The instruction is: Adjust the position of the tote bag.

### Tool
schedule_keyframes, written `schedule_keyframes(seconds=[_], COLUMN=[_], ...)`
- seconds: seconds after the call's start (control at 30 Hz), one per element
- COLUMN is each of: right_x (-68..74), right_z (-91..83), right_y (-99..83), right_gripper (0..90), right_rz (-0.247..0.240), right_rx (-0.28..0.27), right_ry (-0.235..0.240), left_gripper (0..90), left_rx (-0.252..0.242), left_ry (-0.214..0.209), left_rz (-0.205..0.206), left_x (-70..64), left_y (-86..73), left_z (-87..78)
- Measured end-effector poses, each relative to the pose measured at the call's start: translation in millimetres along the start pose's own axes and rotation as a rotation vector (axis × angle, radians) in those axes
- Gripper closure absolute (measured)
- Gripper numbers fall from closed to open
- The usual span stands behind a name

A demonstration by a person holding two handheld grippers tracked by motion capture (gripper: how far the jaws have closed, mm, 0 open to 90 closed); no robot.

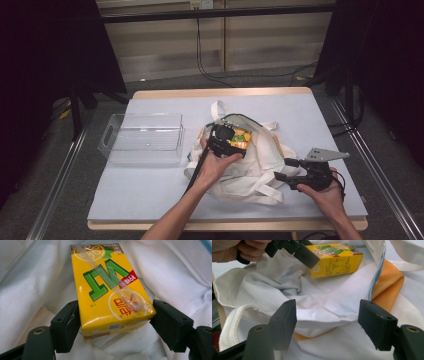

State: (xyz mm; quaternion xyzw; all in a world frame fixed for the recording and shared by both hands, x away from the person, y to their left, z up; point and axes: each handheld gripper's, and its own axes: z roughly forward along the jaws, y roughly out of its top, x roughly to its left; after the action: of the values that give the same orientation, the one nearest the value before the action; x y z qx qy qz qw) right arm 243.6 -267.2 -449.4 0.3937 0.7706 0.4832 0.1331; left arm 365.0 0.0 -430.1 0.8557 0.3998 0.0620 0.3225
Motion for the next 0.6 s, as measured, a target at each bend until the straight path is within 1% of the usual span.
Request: schedule_keyframes(seconds=[0.07, 0.1, 0.2, 0.23, 0.27, 0.3, 0.33, 0.37, 0.4, 0.43, 0.47, 0.5, 0.53, 0.6], right_x=[0.3, 0.1, 0.0, -0.1, 0.0, -0.1, 0.0, 0.0, 0.0, 0.1, 0.3, 0.5, 0.5, 0.3], right_z=[-0.7, -0.9, -1.4, -1.5, -1.6, -1.6, -1.6, -1.5, -1.3, -1.0, -1.0, -1.1, -1.2, -1.3], right_y=[0.4, 0.4, 0.2, 0.2, 0.1, 0.1, 0.2, 0.1, 0.1, 0.1, 0.2, 0.3, 0.4, 0.5], right_gripper=[31.3, 31.2, 31.0, 31.0, 31.0, 31.0, 31.0, 30.9, 30.8, 30.8, 30.8, 30.8, 30.8, 30.6], right_rz=[-0.001, -0.001, -0.001, -0.002, 0.001, 0.002, 0.001, 0.002, 0.002, 0.001, 0.000, -0.002, -0.002, -0.001], right_rx=[-0.001, -0.003, -0.005, -0.005, -0.005, -0.005, -0.005, -0.004, -0.003, -0.003, -0.002, -0.004, -0.005, -0.006], right_ry=[-0.001, 0.000, -0.001, -0.002, -0.002, -0.001, -0.002, -0.002, -0.002, -0.002, -0.001, -0.002, -0.001, -0.002], left_gripper=[26.0, 26.0, 26.7, 27.2, 27.2, 27.2, 27.3, 27.4, 27.4, 27.4, 27.4, 27.4, 27.4, 27.4], left_rx=[-0.006, -0.005, -0.019, -0.018, -0.026, -0.021, -0.023, -0.025, -0.023, -0.021, -0.016, -0.017, -0.002, 0.000], left_ry=[0.002, -0.001, -0.024, -0.031, -0.048, -0.056, -0.046, -0.048, -0.062, -0.070, -0.072, -0.080, -0.084, -0.094], left_rz=[0.009, 0.021, 0.033, 0.050, 0.054, 0.063, 0.078, 0.078, 0.085, 0.081, 0.097, 0.095, 0.107, 0.126], left_x=[-1.2, -0.8, 0.9, 1.5, 1.8, 3.1, 3.9, 4.3, 6.5, 8.0, 9.0, 9.7, 10.9, 13.4], left_y=[-0.5, -0.5, 0.9, 1.4, 1.5, 1.6, 1.5, 1.3, 1.0, 0.2, -0.6, -1.4, -2.0, -3.0], left_z=[-2.0, -4.2, -12.3, -15.4, -17.4, -20.5, -23.3, -24.2, -26.1, -27.8, -29.9, -31.0, -33.2, -36.8])
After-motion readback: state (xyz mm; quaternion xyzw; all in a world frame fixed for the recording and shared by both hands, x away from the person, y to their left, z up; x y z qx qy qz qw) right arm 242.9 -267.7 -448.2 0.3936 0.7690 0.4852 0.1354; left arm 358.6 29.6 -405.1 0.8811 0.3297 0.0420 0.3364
